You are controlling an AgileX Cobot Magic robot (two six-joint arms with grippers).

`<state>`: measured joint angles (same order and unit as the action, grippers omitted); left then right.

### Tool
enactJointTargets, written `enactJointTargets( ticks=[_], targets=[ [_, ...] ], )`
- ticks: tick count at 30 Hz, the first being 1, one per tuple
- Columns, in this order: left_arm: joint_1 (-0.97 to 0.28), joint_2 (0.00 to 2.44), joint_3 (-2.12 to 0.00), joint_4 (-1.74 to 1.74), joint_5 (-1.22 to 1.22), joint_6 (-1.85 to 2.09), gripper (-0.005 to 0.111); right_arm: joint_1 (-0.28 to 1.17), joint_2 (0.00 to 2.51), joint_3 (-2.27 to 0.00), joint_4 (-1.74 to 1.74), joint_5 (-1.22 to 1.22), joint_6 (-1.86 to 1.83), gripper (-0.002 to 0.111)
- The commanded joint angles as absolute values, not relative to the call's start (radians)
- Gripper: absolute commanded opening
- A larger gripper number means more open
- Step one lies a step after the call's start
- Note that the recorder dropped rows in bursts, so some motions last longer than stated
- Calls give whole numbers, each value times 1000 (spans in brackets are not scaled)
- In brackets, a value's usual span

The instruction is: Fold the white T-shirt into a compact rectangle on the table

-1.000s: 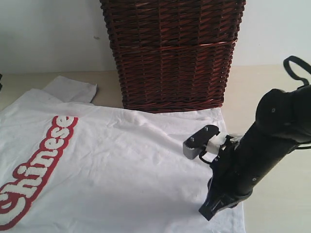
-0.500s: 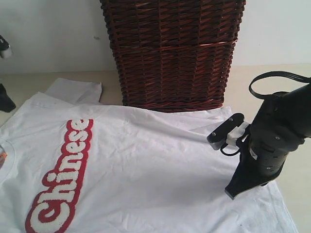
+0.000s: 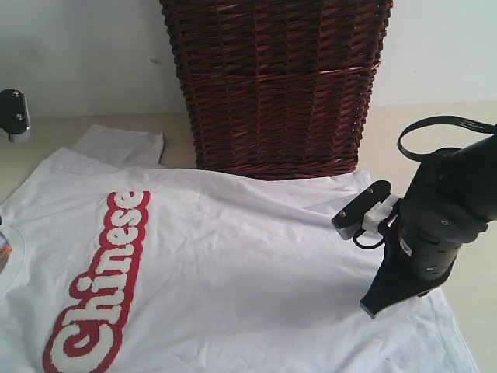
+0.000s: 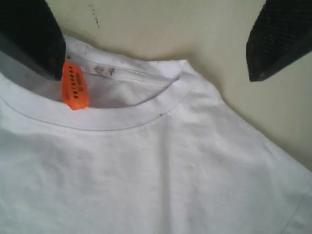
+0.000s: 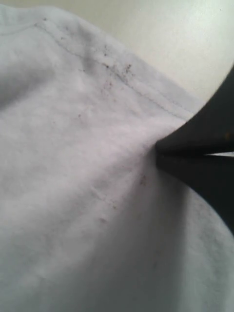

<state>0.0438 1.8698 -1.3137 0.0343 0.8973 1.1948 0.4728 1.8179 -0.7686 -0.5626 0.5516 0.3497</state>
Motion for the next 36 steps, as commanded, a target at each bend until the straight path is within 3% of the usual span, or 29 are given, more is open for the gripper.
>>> enactJointTargets(
  ticks=[1, 5, 20, 36],
  targets=[
    [33, 1874, -1298, 145, 902, 1206, 97, 465, 1843, -751, -551, 545, 352, 0],
    [34, 1874, -1261, 218, 942, 1232, 105, 465, 1843, -751, -550, 543, 350, 0],
    [50, 1874, -1000, 143, 744, 1398, 105, 465, 1843, -751, -550, 533, 350, 0],
    [174, 1911, -1000, -116, 705, 1643, 105, 465, 1843, -751, -541, 520, 346, 0]
  ],
)
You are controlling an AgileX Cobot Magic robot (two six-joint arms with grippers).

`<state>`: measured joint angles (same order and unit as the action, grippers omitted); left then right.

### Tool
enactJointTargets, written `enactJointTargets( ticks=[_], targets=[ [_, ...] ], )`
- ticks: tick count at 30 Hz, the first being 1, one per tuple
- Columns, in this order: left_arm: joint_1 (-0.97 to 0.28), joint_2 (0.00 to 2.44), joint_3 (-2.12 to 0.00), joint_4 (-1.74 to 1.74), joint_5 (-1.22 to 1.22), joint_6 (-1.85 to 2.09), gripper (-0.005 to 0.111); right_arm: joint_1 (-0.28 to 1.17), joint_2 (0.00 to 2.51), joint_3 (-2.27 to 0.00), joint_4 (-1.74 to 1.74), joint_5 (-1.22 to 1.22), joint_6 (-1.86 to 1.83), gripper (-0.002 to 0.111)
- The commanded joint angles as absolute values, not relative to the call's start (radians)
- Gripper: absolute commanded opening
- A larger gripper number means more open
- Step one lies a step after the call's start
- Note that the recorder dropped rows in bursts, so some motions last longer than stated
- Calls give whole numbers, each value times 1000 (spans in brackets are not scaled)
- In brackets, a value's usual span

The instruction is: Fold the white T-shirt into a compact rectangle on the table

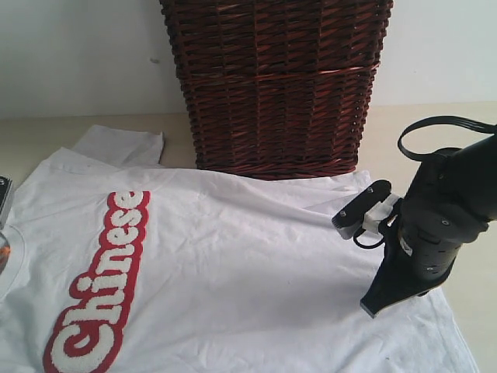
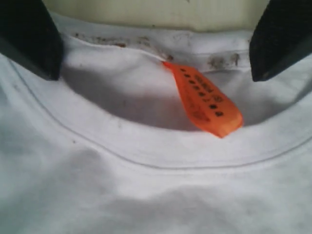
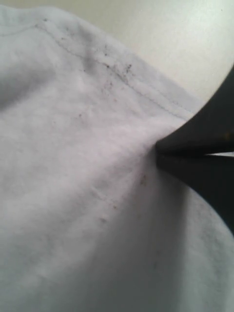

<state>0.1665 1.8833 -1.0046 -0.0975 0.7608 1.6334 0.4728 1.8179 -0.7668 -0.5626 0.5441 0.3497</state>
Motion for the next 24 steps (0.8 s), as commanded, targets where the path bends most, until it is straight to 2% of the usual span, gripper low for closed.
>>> enactJointTargets(
  ticks=[1, 11, 24],
  targets=[
    [178, 1923, -1000, -113, 687, 1640, 105, 465, 1843, -751, -539, 520, 344, 0],
    [198, 1977, -1062, 48, 762, 1596, 105, 465, 1843, -751, -529, 518, 343, 0],
    [184, 1943, -1117, 48, 829, 1704, 105, 465, 1843, -751, -529, 510, 343, 0]
  ],
)
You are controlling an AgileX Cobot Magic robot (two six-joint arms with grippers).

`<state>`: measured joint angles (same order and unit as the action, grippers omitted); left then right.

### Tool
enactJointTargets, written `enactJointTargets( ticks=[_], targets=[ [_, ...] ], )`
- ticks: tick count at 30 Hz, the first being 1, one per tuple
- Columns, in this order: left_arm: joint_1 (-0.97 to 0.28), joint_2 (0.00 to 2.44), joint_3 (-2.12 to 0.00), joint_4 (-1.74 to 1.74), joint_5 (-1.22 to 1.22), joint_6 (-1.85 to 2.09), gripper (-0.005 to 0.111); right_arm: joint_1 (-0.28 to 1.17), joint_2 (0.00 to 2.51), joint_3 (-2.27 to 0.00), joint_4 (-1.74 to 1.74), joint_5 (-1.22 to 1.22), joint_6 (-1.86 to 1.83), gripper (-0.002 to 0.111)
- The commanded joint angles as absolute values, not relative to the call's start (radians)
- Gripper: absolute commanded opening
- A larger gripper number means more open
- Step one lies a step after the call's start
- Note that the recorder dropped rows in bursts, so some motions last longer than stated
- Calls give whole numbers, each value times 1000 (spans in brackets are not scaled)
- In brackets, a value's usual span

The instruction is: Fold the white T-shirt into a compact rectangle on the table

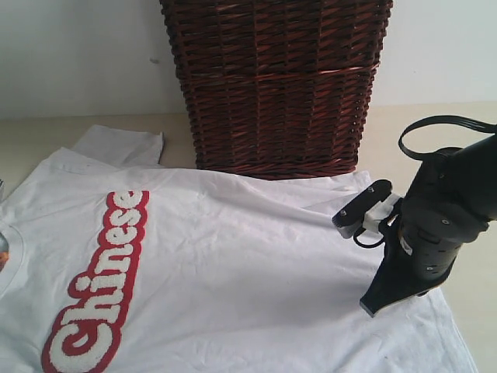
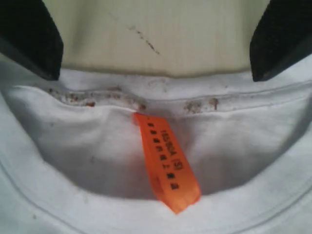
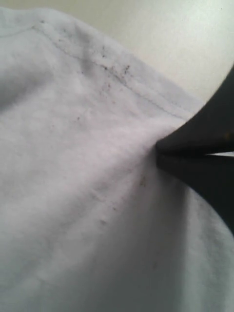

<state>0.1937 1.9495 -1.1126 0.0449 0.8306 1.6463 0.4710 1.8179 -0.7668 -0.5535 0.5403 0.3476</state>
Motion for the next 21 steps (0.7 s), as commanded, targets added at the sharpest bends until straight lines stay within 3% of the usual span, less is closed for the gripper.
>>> enactJointTargets(
  ticks=[1, 7, 21],
  targets=[
    [175, 1943, -1117, 48, 822, 1706, 105, 465, 1843, -751, -529, 504, 343, 0],
    [118, 1945, -1117, 48, 830, 1689, 105, 465, 1843, -751, -526, 501, 343, 0],
    [119, 1966, -1117, 101, 884, 1642, 105, 465, 1843, -751, -526, 501, 343, 0]
  ],
)
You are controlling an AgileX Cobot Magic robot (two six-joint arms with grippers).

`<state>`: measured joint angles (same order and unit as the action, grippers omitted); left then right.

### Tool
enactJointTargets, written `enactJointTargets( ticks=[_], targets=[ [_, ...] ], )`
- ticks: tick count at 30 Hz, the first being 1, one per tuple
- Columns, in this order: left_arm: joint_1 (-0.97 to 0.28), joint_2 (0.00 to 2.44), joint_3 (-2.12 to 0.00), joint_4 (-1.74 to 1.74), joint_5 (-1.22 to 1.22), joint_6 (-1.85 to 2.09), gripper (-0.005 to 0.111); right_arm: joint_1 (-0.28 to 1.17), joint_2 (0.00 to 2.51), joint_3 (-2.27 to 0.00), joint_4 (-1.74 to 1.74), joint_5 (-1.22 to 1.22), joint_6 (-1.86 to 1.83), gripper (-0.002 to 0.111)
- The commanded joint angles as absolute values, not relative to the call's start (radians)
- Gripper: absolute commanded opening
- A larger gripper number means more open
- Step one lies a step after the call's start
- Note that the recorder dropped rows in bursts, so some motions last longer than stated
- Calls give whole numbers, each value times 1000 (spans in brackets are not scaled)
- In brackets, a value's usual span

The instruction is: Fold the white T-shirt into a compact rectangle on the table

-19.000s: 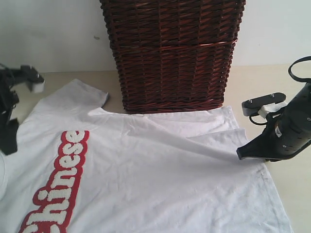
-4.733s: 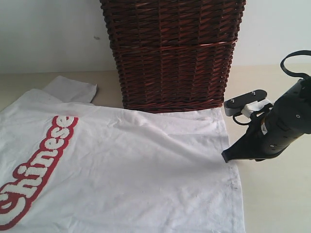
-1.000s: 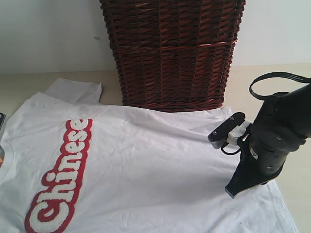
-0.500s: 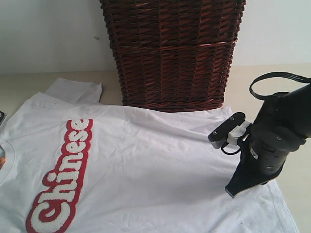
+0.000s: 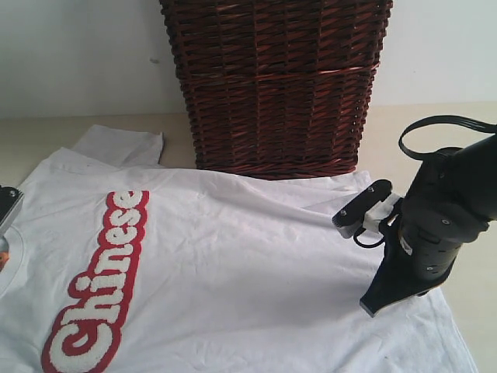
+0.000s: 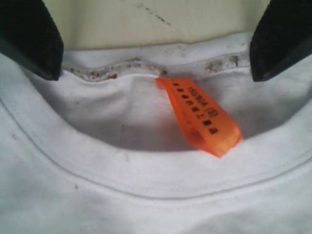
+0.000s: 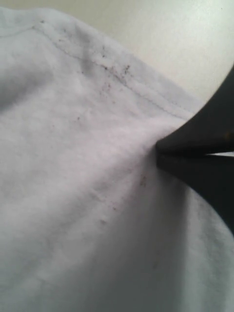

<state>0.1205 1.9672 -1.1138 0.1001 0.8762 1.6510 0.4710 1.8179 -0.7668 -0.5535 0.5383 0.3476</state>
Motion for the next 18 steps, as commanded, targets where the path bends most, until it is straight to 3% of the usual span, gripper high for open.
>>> enactJointTargets(
  ticks=[1, 18],
  targets=[
    [120, 1966, -1117, 101, 879, 1642, 105, 465, 1843, -751, -526, 501, 343, 0],
    [157, 1966, -1117, 52, 841, 1614, 105, 465, 1843, -751, -524, 501, 343, 0]
  ],
)
